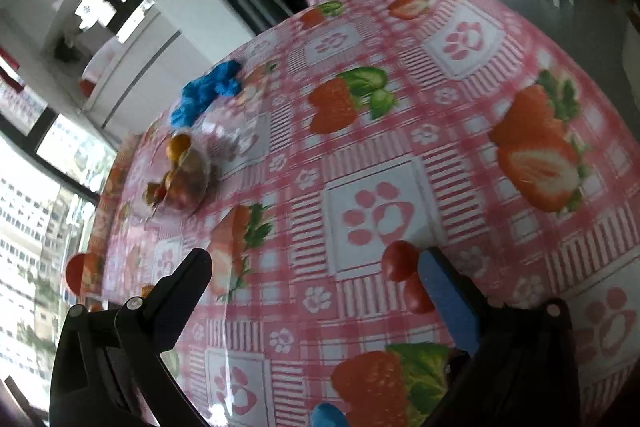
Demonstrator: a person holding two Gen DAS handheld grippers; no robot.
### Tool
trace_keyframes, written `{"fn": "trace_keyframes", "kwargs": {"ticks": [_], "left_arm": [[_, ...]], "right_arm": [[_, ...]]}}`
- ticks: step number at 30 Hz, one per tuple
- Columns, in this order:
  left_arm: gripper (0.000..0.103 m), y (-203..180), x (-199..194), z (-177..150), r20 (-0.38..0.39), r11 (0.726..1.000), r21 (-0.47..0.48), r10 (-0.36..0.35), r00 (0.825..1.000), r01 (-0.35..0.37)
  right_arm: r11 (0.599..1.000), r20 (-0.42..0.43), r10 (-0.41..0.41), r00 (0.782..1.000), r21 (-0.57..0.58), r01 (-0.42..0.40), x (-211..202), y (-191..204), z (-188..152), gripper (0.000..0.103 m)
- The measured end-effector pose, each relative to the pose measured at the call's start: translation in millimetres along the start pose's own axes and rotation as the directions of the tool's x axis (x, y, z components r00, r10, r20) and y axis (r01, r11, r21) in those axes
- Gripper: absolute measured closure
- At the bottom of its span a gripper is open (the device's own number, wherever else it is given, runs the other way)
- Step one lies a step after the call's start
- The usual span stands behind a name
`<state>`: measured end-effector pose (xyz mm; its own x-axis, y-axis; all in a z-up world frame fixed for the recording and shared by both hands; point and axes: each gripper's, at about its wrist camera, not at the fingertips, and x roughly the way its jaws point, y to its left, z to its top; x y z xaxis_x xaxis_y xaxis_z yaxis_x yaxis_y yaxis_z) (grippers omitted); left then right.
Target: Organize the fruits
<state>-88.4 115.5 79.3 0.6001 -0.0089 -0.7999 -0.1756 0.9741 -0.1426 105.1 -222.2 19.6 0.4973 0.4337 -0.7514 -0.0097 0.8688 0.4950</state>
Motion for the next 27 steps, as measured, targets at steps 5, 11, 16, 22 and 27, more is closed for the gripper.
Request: {"fn": "trace_keyframes", "kwargs": {"ticks": [5, 11, 16, 22, 27], "left_arm": [[0.011, 7, 11, -5, -0.024, 1.000, -0.020, 0.013, 1.000, -0.014], [0.011, 7, 31, -16, -0.035, 0.998, 0.021, 0.060, 0.998, -0.060], [0.011, 10, 56, -31, -0.090, 0.997, 0.013, 0.072, 0.993, -0.071], [0.011, 10, 62, -43, -0.088, 0.994, 0.055, 0.097, 0.991, -0.092], [0.004, 12, 62, -46, -0.063, 0.994, 0.058, 0.099, 0.993, -0.096]], "right_arm": [[0.969, -0.074, 0.240, 0.968, 0.083, -0.233, -13, 6, -29, 0.000], [0.970, 0.094, 0.194, 0.976, 0.127, -0.205, -54, -19, -7, 0.000], [0.968, 0.064, 0.149, 0.987, 0.197, -0.159, -31, -35, 3, 0.000], [0.982, 0.076, 0.153, 0.985, 0.103, -0.161, 0, -23, 9, 0.000], [0.918, -0.079, 0.390, 0.917, 0.112, -0.381, 6, -4, -14, 0.000]]}}
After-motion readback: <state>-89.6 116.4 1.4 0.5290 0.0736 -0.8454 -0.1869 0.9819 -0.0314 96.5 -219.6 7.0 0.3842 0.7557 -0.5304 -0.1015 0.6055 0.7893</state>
